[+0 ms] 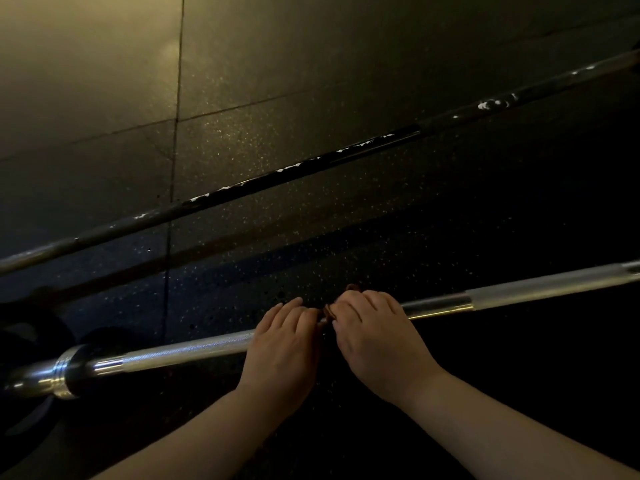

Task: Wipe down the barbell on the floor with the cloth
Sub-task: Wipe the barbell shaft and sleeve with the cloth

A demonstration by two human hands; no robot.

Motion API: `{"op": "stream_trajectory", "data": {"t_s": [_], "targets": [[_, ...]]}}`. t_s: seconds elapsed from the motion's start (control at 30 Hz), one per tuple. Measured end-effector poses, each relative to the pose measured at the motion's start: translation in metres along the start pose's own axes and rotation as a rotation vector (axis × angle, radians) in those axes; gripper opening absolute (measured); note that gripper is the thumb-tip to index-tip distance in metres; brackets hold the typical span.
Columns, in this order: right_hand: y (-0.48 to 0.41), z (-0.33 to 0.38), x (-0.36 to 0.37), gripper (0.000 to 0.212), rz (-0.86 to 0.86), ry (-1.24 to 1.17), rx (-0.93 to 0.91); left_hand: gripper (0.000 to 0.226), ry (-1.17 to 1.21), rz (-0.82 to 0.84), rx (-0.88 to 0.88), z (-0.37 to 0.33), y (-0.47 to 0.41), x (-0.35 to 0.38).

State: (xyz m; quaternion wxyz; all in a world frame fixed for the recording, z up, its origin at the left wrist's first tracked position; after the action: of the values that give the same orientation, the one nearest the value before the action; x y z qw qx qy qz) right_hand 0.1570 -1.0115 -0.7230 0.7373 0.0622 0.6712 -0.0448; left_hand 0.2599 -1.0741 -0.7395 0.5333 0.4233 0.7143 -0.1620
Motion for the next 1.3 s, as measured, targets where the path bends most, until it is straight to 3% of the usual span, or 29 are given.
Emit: {"op": "stream_trajectory", "data": {"t_s": [0.37,0.5,0.73,0.9,1.1,1.3], "targets": [[0.001,-0.001,-0.002,0.029,0.002,0.011,0.036,0.039,0.002,0.024,0.006,0.0,0.001,0.001],[0.002,-0.017,-0.002,0.033,0.003,-0.024,0.145,0.037,-0.02,0.025,0.022,-0.003,0.0,-0.001],[0.007,-0.013,-0.001,0.026,0.0,-0.022,-0.015,0.048,-0.076,0.066,0.032,-0.009,-0.003,0.001],[0.018,-0.037,-0.005,0.031,-0.04,-0.039,0.221,0.045,-0.069,0.083,0.04,-0.015,-0.006,0.001],[0.014,-0.028,-0.002,0.027,0.015,-0.037,-0.004,0.043,-0.098,0.169,0.161,-0.027,-0.014,-0.007],[0.03,-0.054,-0.002,0.035,-0.009,-0.03,0.223,0.038,-0.324,0.292,0.296,-0.032,-0.021,-0.012]]}}
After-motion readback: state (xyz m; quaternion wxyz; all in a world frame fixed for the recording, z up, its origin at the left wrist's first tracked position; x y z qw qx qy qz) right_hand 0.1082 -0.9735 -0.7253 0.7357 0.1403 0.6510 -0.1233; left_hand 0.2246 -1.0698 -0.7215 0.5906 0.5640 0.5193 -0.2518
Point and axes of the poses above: each hand's wrist, its own y-axis away from the middle knuckle, its own x-axis out of the palm, z = x × y, the point moved 8 cm from there along -y, towards the middle knuckle, and after that the axes turned 13 degrees about y, right-handed, at the moved point
